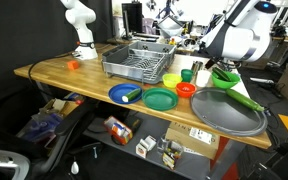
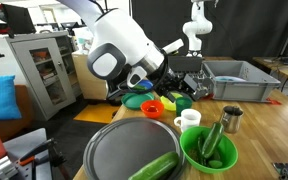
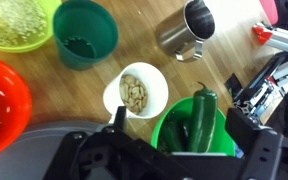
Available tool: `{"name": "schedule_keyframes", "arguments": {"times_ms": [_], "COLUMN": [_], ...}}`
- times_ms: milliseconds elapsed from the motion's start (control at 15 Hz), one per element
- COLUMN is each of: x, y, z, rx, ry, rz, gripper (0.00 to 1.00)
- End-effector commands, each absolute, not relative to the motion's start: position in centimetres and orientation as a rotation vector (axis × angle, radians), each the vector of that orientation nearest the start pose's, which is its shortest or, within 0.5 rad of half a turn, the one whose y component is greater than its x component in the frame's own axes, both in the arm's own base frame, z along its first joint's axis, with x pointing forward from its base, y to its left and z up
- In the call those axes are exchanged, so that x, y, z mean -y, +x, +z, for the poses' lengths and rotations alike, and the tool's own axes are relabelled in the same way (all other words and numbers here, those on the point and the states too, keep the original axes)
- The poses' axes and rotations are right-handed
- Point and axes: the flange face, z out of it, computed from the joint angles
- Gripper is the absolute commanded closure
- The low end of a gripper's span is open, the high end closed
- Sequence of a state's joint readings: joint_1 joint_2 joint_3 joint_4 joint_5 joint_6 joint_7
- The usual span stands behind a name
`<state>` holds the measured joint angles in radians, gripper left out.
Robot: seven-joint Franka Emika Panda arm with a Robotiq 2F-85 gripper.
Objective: Put the zucchini on the green plate in the green bowl
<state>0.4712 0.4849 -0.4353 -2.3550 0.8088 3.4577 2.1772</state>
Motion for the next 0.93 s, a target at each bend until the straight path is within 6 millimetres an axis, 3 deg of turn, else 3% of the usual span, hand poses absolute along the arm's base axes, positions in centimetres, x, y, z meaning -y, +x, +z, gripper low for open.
{"name": "schedule_keyframes", "arguments": {"times_ms": [0,133,467,533,867], "x": [4.3,3.7,4.5,4.6,4.4], "y": [50.3,48.7,44.1,45.0,44.5], "z": [24.9,24.7,21.1,20.8,20.7], "rx": [-2.499,-2.546,-2.714,-2.703,-2.714], "ry": [-0.456,-0.543,-0.811,-0.714,-0.780], "rz": [-0.489,-0.433,-0.305,-0.369,-0.340], "gripper": [0.00,0.00,0.00,0.00,0.00]}}
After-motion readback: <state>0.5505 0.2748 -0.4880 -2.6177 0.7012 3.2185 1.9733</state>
